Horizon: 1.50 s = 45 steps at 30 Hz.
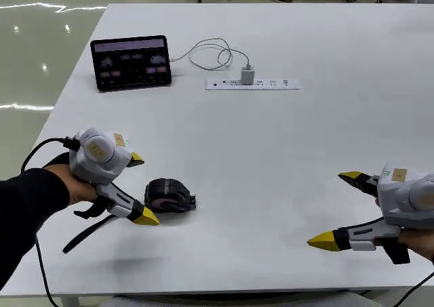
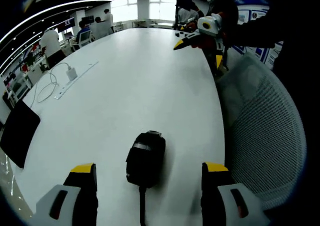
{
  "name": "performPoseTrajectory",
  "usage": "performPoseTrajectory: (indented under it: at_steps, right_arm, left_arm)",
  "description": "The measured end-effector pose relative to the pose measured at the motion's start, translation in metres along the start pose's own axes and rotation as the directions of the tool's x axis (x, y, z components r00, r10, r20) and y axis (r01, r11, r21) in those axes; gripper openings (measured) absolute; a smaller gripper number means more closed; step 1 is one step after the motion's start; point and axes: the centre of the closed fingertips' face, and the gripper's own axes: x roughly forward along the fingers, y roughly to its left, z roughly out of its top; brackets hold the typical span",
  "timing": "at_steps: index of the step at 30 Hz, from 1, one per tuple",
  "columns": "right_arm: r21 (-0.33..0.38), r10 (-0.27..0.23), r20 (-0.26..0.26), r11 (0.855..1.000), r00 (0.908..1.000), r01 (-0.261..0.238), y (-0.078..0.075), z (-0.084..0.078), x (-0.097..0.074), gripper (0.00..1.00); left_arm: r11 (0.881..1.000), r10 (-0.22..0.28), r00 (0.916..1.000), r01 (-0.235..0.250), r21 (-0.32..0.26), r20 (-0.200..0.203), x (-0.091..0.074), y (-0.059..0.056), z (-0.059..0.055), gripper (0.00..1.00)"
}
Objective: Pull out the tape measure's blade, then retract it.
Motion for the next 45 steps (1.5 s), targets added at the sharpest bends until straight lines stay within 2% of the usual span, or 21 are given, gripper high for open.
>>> performPoseTrajectory:
  at_steps: [1,6,8,10,16,21,24,26,31,32,35,38,40,42,43,45]
  right_arm:
    - [-0.025,0.001,0.001,1.0,1.0,-0.001,0.0,0.001,0.004,1.0]
    - [-0.05,0.042,-0.001,0.998,0.9991,-0.042,0.007,0.009,0.02,0.97]
    - [-0.055,0.054,-0.004,0.997,0.9985,-0.054,0.003,0.011,0.026,0.97]
    - [-0.069,0.068,-0.004,0.995,0.9977,-0.068,0.003,0.015,0.032,0.96]
    - [-0.096,0.107,-0.006,0.99,0.9942,-0.108,0.007,0.025,0.054,0.92]
    - [-0.132,0.149,-0.011,0.98,0.9888,-0.149,0.018,0.038,0.073,0.89]
    - [-0.148,0.181,-0.01,0.972,0.9834,-0.181,0.026,0.046,0.085,0.86]
    - [-0.163,0.198,-0.011,0.967,0.9801,-0.198,0.031,0.053,0.095,0.84]
    - [-0.195,0.238,-0.019,0.952,0.971,-0.237,0.043,0.065,0.12,0.76]
    - [-0.205,0.245,-0.022,0.948,0.9693,-0.244,0.045,0.068,0.128,0.75]
    - [-0.21,0.272,-0.042,0.938,0.9614,-0.275,0.054,0.072,0.148,0.68]
    - [-0.23,0.285,-0.058,0.929,0.9568,-0.291,0.061,0.071,0.167,0.62]
    - [-0.248,0.287,-0.104,0.92,0.9522,-0.304,0.063,0.064,0.178,0.55]
    - [-0.254,0.289,-0.107,0.917,0.9512,-0.307,0.066,0.062,0.19,0.48]
    - [-0.22,0.305,-0.127,0.919,0.9437,-0.327,0.07,0.058,0.195,0.48]
    - [-0.237,0.296,-0.135,0.917,0.9456,-0.321,0.07,0.059,0.203,0.46]
  left_arm:
    - [1.0,-0.011,0.9997,0.012,0.021,-0.02,0.004,0.0,-0.001,0.8]
    - [0.994,-0.052,0.9953,0.06,0.092,-0.082,0.018,-0.002,-0.001,0.72]
    - [0.991,-0.067,0.9923,0.078,0.106,-0.104,0.024,-0.002,-0.002,0.67]
    - [0.987,-0.07,0.9901,0.086,0.136,-0.121,0.029,-0.001,-0.001,0.61]
    - [0.983,-0.077,0.9868,0.099,0.152,-0.142,0.038,0.003,0.001,0.46]
    - [0.979,-0.098,0.9842,0.121,0.162,-0.148,0.04,0.002,0.003,0.37]
    - [0.971,-0.126,0.9791,0.154,0.18,-0.16,0.041,-0.003,0.001,0.32]
    - [0.967,-0.119,0.9803,0.15,0.207,-0.158,0.041,-0.002,0.001,0.32]
    - [0.963,-0.128,0.9809,0.158,0.218,-0.146,0.04,-0.003,0.0,0.31]
    - [0.966,-0.126,0.9816,0.154,0.207,-0.144,0.04,-0.001,0.001,0.31]
    - [0.962,-0.126,0.9802,0.159,0.222,-0.152,0.041,-0.001,0.0,0.31]
    - [0.958,-0.136,0.9795,0.168,0.231,-0.148,0.042,0.0,-0.001,0.31]
    - [0.957,-0.145,0.9795,0.175,0.231,-0.139,0.042,-0.001,-0.001,0.31]
    - [0.96,-0.149,0.9802,0.175,0.219,-0.131,0.042,-0.001,-0.001,0.31]
    - [0.961,-0.147,0.9803,0.173,0.214,-0.132,0.043,-0.001,-0.001,0.31]
    - [0.962,-0.144,0.9804,0.171,0.214,-0.134,0.043,-0.001,-0.001,0.31]
